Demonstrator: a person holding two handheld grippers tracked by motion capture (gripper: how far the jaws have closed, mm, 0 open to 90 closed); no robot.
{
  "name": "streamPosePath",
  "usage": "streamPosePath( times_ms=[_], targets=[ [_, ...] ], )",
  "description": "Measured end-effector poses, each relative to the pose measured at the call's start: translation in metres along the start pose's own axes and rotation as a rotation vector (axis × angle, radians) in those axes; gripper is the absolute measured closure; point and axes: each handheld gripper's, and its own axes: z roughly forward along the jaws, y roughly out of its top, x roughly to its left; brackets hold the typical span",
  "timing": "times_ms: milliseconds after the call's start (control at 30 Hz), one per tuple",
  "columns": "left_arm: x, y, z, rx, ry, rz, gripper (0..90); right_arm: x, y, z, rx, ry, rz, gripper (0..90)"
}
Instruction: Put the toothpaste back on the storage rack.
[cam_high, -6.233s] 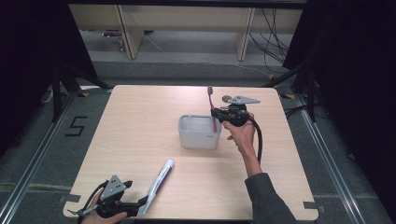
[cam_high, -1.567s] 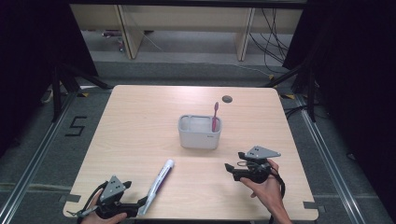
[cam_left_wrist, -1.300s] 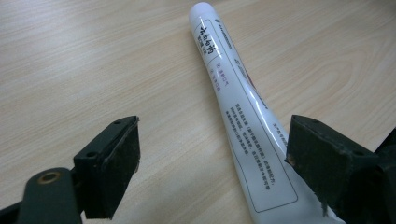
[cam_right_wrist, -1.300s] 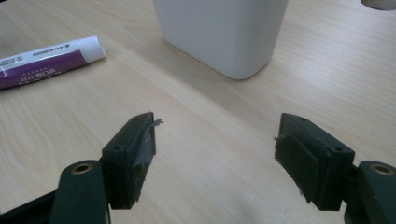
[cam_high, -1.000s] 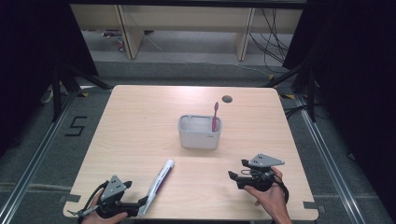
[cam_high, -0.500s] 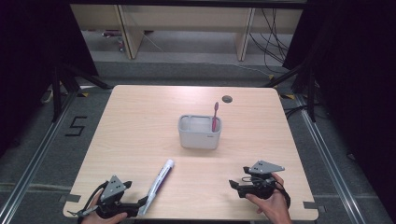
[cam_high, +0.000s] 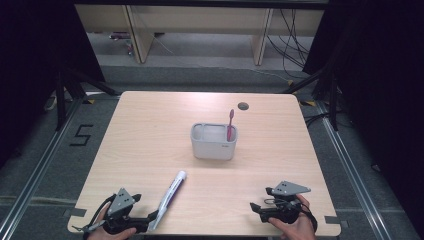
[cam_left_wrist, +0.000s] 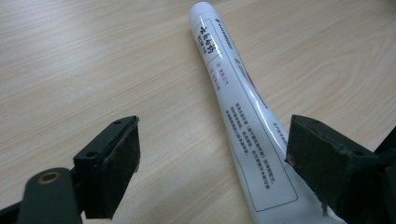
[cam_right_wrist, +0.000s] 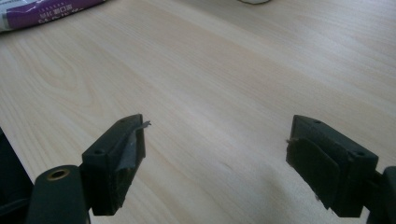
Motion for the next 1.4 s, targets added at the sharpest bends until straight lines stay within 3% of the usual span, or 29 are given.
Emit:
streamPosePath(
  times_ms=[33, 67, 167, 233, 300, 433, 467, 533, 633, 700, 733, 900, 967, 1067, 1233, 1400],
  targets=[
    [0.0, 0.0, 0.0, 0.001, 0.001, 0.002, 16.8, 0.002, -0.001, 0.0, -0.008, 0.011, 0.027, 20.0],
    [0.0, 0.0, 0.0, -0.001, 0.002, -0.005, 16.8, 0.0, -0.001, -0.001, 0.0, -0.004, 0.002, 20.0],
    [0.0, 0.0, 0.0, -0.009, 0.005, -0.013, 16.8, 0.002, -0.003, -0.001, -0.006, 0.009, 0.02, 20.3],
    [0.001, 0.0, -0.002, -0.002, 0.011, -0.001, 16.8, 0.002, -0.003, -0.002, -0.002, -0.005, -0.003, 20.5],
    [0.001, 0.001, -0.003, -0.019, 0.015, -0.01, 16.9, 0.003, -0.004, -0.002, 0.011, 0.002, 0.02, 20.6],
    [0.001, 0.002, -0.004, -0.03, 0.009, -0.004, 19.2, 0.001, -0.004, -0.001, 0.005, 0.002, -0.001, 20.7],
    [0.0, 0.003, -0.005, -0.034, 0.013, -0.011, 20.1, 0.002, -0.004, -0.001, 0.004, 0.007, 0.024, 20.8],
    [-0.001, 0.004, -0.005, -0.055, 0.009, -0.014, 21.1, 0.0, -0.004, 0.0, 0.002, 0.005, 0.003, 20.8],
    [-0.003, 0.005, -0.008, -0.074, 0.0, -0.014, 26.5, 0.0, -0.005, 0.0, 0.004, 0.005, 0.024, 21.0],
    [-0.002, 0.005, -0.009, -0.079, -0.005, -0.005, 31.7, -0.001, -0.005, 0.0, 0.004, 0.017, 0.018, 21.1],
    [-0.004, 0.005, -0.011, -0.088, -0.015, -0.008, 33.4, 0.0, -0.004, -0.001, 0.002, -0.008, -0.005, 21.2],
    [-0.009, 0.005, -0.012, -0.101, -0.045, 0.013, 50.8, 0.001, -0.003, 0.0, 0.005, 0.004, -0.012, 21.6],
    [-0.017, 0.004, -0.01, -0.112, -0.085, 0.042, 58.1, 0.002, -0.003, -0.001, 0.01, -0.005, 0.0, 21.8],
    [-0.023, 0.003, -0.008, -0.086, -0.1, 0.084, 70.7, 0.001, -0.003, 0.0, 0.009, 0.0, 0.0, 22.5],
    [-0.029, 0.003, -0.006, -0.071, -0.136, 0.107, 85.6, 0.001, -0.003, 0.0, 0.014, 0.002, 0.008, 22.7],
    [-0.037, 0.002, -0.002, -0.02, -0.145, 0.154, 89.1, 0.001, -0.003, 0.0, 0.009, -0.006, -0.001, 23.1]
  ],
)
